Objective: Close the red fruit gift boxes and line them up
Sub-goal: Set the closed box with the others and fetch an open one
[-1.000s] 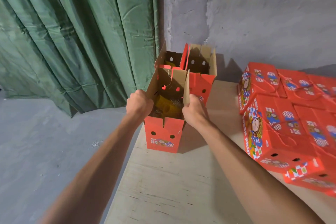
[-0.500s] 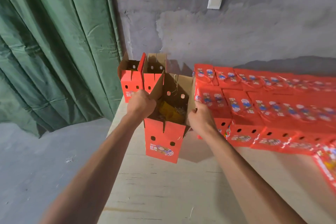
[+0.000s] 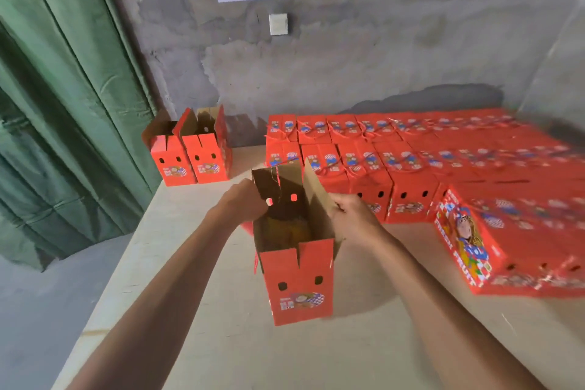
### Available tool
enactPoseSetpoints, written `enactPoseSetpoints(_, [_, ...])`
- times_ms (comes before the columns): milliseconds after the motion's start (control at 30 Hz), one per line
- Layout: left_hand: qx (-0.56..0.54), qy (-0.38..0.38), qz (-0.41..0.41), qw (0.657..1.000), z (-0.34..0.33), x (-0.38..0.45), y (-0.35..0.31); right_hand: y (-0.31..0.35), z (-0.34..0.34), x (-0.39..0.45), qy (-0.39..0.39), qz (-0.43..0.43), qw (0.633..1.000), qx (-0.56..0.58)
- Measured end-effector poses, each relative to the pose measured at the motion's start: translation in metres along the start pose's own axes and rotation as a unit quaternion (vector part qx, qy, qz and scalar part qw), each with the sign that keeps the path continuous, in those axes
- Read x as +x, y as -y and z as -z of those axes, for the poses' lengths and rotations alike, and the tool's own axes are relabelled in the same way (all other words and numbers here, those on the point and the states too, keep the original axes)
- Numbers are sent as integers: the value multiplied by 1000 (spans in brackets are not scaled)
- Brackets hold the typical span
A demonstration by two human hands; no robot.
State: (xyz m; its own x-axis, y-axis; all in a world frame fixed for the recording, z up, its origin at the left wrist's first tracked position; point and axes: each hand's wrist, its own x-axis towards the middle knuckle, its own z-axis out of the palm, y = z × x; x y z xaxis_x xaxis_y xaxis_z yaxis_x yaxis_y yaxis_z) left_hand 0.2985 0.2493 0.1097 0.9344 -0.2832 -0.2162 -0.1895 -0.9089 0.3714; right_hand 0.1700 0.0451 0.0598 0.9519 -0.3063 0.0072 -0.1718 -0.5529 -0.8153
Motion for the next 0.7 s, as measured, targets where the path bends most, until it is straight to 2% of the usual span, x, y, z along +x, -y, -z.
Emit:
enactPoseSetpoints(300, [68, 0, -106, 992, -85, -18, -79, -88, 81, -34, -2, 16, 1000, -18])
enactPoseSetpoints(367, [46, 8, -115, 992, -102, -16, -95, -105, 98, -33, 1, 2, 1000, -13])
enactPoseSetpoints(567, [-20, 120, -121, 985, -140, -14, -143, -154, 130, -14, -10, -43, 998, -35])
enactPoseSetpoints(700, [28, 150, -194, 969, -161, -13, -165, -183, 147, 1, -39, -56, 996, -59])
